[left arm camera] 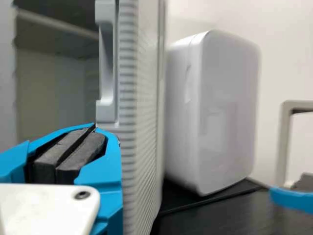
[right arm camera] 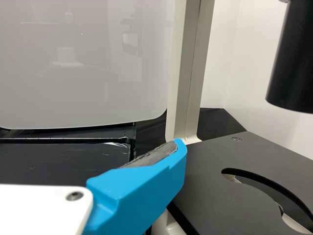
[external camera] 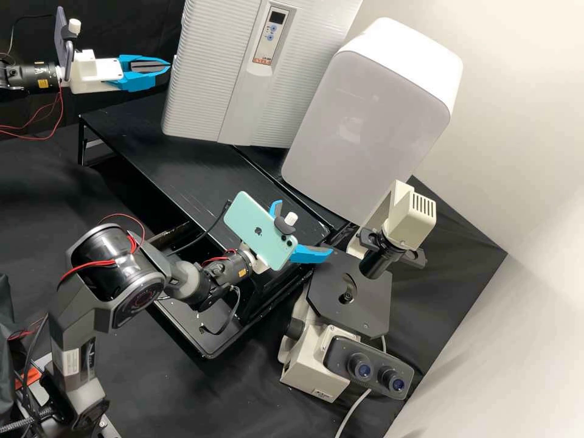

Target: Open the incubator door

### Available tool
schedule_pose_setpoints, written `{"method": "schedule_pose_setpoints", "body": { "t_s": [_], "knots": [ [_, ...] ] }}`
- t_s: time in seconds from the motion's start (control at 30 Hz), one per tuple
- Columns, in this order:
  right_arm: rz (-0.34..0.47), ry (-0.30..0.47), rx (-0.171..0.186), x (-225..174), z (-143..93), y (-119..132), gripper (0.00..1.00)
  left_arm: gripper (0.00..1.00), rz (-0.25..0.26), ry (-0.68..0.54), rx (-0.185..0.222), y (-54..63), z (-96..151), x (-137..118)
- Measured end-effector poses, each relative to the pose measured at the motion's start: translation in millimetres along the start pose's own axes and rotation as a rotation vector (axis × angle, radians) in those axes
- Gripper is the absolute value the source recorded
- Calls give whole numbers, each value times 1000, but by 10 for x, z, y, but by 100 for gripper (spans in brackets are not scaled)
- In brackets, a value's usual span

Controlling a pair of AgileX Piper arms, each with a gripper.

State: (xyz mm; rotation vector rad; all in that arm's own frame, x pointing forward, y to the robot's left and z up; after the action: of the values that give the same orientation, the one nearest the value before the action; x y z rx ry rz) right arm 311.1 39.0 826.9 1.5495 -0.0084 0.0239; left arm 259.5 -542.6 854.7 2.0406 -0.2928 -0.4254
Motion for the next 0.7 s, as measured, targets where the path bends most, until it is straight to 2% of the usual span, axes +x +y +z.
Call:
{"method": "schedule_pose_setpoints", "body": {
  "t_s": [0.1,0.17,0.43,0.7],
  "knots": [
    [0,0,0,0,0,0,100,0,-30,36,27,-27,-42,-6],
    [0,0,0,0,0,0,100,0,-32,56,41,-31,-77,-20],
    [0,0,0,0,0,0,100,0,-12,104,40,15,-155,-69],
    [0,0,0,0,0,0,100,0,-54,123,28,-75,-208,-35]
  ]
}}
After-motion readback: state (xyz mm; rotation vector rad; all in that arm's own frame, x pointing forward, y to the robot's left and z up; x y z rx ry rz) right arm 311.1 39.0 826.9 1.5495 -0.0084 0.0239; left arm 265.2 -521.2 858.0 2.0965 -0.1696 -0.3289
